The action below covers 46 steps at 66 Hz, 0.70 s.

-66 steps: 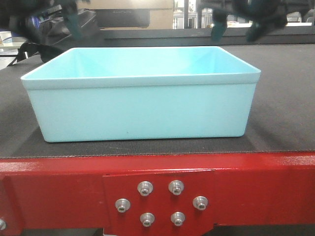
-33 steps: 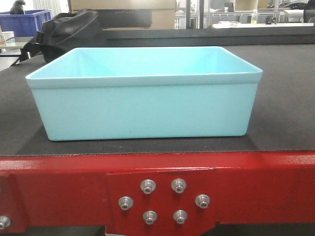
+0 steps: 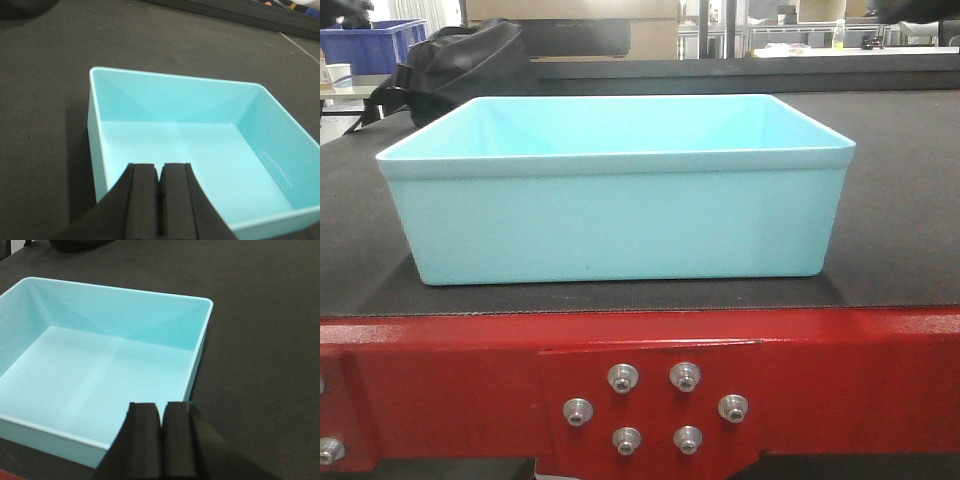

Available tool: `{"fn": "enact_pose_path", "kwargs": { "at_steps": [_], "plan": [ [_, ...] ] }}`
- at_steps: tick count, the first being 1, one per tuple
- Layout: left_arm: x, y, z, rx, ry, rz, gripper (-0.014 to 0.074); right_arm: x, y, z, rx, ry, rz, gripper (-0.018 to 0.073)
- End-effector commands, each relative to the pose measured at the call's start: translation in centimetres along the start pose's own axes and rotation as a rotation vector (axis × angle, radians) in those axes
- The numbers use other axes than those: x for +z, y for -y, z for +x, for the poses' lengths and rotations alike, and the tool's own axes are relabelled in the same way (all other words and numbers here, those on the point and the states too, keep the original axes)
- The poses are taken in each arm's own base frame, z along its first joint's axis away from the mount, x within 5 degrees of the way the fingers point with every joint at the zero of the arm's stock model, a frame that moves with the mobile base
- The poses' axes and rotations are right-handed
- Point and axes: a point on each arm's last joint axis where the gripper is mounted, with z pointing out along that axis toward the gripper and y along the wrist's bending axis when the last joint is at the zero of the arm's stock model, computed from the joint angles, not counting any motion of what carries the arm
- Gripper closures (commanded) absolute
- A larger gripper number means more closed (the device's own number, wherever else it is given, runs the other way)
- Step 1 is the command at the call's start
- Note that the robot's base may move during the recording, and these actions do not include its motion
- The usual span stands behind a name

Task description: Fetch blue bin and place on conveyor start

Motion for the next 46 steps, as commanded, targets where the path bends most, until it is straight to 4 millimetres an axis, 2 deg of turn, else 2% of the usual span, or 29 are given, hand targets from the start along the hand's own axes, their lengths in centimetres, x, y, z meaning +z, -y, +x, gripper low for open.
{"fn": "enact_pose_path", "kwargs": {
  "at_steps": [1, 11, 28, 37, 46],
  "plan": [
    [-1.6, 0.0, 0.7, 0.0, 0.036, 0.029, 0.0707, -2.1, 0.1, 0.2, -0.024, 0.069, -0.019, 0.0725],
    [-4.9, -0.2, 1.1, 0.0, 0.121, 0.047, 0.0707, -5.0, 0.5, 0.6, -0.016, 0.146, -0.016, 0.0725],
    [-10.0, 0.1, -0.1, -0.001, 0.314, 0.086, 0.0707, -10.2, 0.4, -0.8, -0.006, 0.399, -0.082, 0.0725],
    [-11.4, 0.1, -0.3, -0.002, 0.369, 0.099, 0.0707, -11.9, 0.3, -1.1, -0.005, 0.489, -0.11, 0.0725],
    [-11.7, 0.2, -0.4, -0.001, 0.39, 0.109, 0.0707, -12.5, 0.3, -1.1, -0.004, 0.511, -0.113, 0.0725]
  ]
}}
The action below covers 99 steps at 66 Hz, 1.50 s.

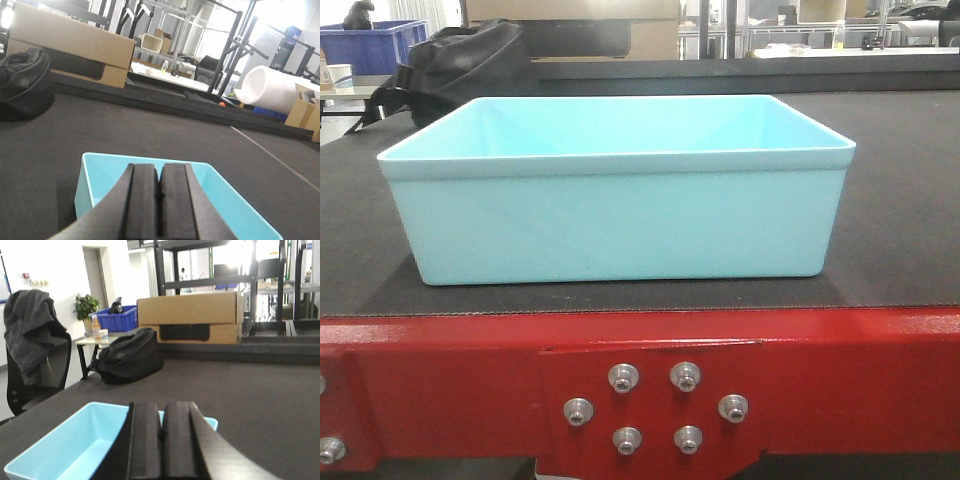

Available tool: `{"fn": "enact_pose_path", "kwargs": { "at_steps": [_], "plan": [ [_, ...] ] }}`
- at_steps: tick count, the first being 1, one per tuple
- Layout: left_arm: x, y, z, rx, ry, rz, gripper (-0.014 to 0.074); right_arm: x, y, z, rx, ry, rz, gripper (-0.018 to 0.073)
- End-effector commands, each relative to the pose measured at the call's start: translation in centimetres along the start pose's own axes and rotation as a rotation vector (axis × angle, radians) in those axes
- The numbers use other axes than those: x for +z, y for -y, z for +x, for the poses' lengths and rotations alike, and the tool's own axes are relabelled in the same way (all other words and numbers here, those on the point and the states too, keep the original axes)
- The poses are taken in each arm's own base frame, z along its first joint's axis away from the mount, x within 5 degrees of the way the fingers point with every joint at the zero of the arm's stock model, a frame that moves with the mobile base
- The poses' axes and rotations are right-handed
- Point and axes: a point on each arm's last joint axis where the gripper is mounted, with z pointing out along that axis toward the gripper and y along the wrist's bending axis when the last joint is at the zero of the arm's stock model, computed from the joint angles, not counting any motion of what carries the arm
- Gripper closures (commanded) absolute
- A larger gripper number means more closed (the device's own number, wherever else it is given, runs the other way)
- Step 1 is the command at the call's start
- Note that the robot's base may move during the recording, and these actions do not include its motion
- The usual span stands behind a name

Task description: Fetch blue bin and place on conveyor start

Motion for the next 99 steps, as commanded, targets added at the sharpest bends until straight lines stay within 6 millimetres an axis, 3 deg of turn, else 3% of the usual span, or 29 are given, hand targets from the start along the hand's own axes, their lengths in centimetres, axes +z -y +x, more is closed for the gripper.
{"fn": "enact_pose_path", "kwargs": {
  "at_steps": [1, 41, 60, 71, 81, 91, 99],
  "plan": [
    [-0.2, 0.2, -0.2, -0.003, 0.016, 0.017, 0.0707, -0.3, -0.1, -0.2, -0.02, 0.025, -0.014, 0.0725],
    [-0.2, 0.2, -0.2, -0.003, 0.016, 0.017, 0.0707, -0.3, 0.2, 0.2, -0.022, -0.017, 0.018, 0.0725],
    [-0.2, 0.2, -0.2, -0.003, 0.016, 0.017, 0.0707, -2.3, 1.8, 2.1, -0.244, -0.118, 0.196, 0.0725],
    [-0.2, 0.2, -0.2, -0.003, 0.016, 0.017, 0.0707, -3.6, 2.9, 4.7, -0.204, -0.08, 0.332, 0.0725],
    [-0.2, 0.2, -0.2, -0.003, 0.016, 0.017, 0.0707, -4.3, 3.3, 8.2, -0.23, 0.028, 0.341, 0.0725],
    [-0.2, 0.2, -0.2, -0.003, 0.016, 0.017, 0.0707, -5.0, 3.7, 12.0, -0.216, 0.009, 0.342, 0.0725],
    [-0.2, 0.2, -0.2, -0.003, 0.016, 0.017, 0.0707, -5.9, 3.6, 12.9, -0.178, 0.042, 0.346, 0.0725]
  ]
}}
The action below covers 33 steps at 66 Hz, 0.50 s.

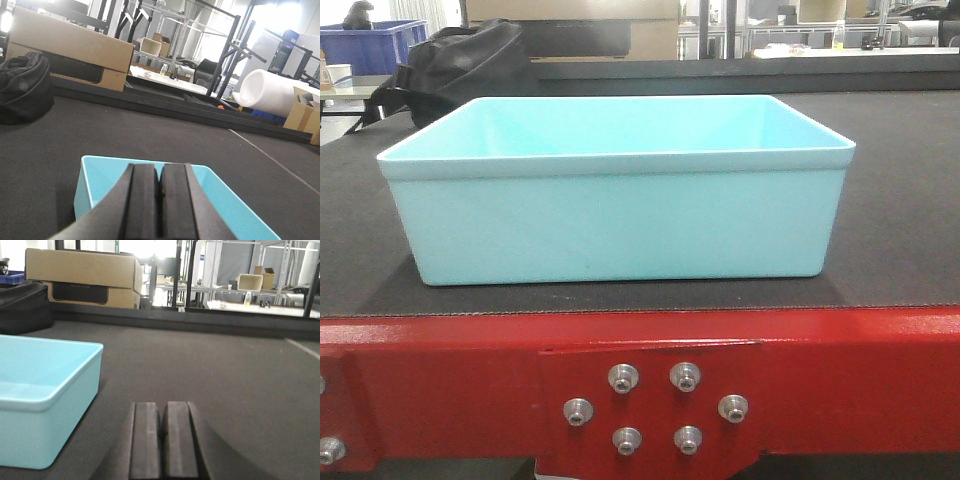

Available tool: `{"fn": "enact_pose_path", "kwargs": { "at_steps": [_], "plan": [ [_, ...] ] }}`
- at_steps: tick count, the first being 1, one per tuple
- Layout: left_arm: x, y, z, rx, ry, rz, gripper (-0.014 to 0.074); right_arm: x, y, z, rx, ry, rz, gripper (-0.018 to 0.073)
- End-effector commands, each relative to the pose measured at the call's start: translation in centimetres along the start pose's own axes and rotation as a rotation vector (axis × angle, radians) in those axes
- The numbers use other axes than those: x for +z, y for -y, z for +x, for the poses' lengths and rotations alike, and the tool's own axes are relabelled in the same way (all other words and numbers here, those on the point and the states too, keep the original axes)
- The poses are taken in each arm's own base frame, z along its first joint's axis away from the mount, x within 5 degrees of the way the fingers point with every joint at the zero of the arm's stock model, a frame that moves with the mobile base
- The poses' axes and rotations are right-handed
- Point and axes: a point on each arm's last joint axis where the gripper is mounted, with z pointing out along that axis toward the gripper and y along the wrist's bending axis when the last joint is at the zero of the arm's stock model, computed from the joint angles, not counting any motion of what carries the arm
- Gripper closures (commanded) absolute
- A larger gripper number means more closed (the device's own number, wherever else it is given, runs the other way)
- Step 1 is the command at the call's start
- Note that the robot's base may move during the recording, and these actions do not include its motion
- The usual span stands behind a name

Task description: Fetch blue bin and place on conveyor start

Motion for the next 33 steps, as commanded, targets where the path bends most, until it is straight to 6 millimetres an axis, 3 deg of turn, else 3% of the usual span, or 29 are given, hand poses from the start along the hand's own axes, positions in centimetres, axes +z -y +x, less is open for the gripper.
{"fn": "enact_pose_path", "kwargs": {
  "at_steps": [1, 10, 33],
  "plan": [
    [-0.09, 0.15, -0.16, -0.003, 0.012, 0.015, 0.0707, -0.49, 0.05, -0.08, 0.018, 0.06, 0.009, 0.0725],
    [-0.09, 0.15, -0.16, -0.003, 0.012, 0.015, 0.0707, -0.48, 0.05, 0.7, 0.018, -0.026, 0.011, 0.0725],
    [-0.09, 0.15, -0.16, -0.003, 0.012, 0.015, 0.0707, -0.48, 0.06, 0.52, 0.018, -0.006, 0.011, 0.0725]
  ]
}}
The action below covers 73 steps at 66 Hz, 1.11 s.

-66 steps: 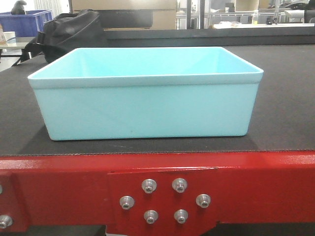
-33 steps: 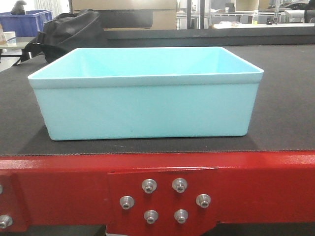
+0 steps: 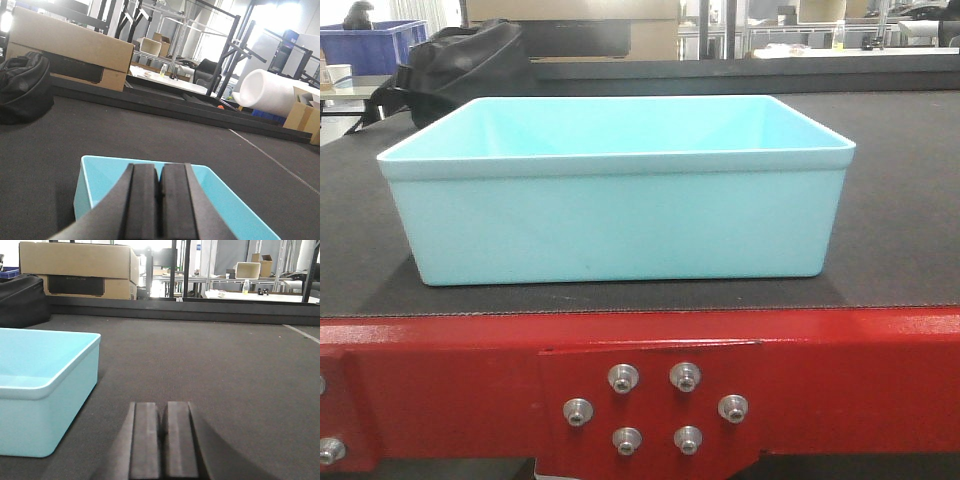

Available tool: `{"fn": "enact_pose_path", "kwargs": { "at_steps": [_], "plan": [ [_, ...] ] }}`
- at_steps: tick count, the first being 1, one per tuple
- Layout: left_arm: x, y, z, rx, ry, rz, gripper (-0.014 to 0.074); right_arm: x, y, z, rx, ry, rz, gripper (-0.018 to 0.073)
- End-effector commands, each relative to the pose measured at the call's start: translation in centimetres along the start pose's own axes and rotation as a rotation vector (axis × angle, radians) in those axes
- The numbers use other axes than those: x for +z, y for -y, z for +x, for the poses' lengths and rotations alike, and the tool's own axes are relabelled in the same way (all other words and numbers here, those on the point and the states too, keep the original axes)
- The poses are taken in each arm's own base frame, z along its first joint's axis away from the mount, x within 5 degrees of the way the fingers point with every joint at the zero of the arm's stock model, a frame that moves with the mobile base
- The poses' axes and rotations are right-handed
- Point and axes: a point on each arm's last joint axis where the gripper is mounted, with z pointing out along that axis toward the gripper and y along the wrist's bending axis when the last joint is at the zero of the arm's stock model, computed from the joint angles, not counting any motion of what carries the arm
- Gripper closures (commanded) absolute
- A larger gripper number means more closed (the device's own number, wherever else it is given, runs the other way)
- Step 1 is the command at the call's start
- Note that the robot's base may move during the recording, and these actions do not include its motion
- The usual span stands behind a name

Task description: Fetch blue bin and place on conveyor start

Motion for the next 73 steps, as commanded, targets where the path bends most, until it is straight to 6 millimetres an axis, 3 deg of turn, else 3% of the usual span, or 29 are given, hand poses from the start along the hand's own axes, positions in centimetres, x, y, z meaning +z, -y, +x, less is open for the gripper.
{"fn": "enact_pose_path", "kwargs": {
  "at_steps": [1, 47, 51, 64, 73],
  "plan": [
    [-0.1, 0.2, -0.2, -0.003, 0.014, 0.017, 0.0707, -0.1, 0.0, -0.3, -0.003, 0.03, 0.005, 0.0725],
    [-0.1, 0.2, -0.2, 0.001, 0.014, 0.017, 0.0707, -0.1, 0.0, -0.3, -0.003, 0.03, 0.005, 0.0725],
    [-0.1, -0.4, 0.4, 0.012, -0.05, -0.047, 0.0707, -0.1, 0.0, -0.3, -0.003, 0.03, 0.005, 0.0725],
    [-1.3, -1.3, 1.0, 0.267, -0.017, -0.119, 0.0707, -0.1, 0.0, -0.3, -0.003, 0.03, 0.005, 0.0725],
    [-2.6, -2.8, 3.0, 0.348, 0.049, -0.25, 0.0707, -0.1, 0.0, -0.3, -0.003, 0.03, 0.005, 0.0725]
  ]
}}
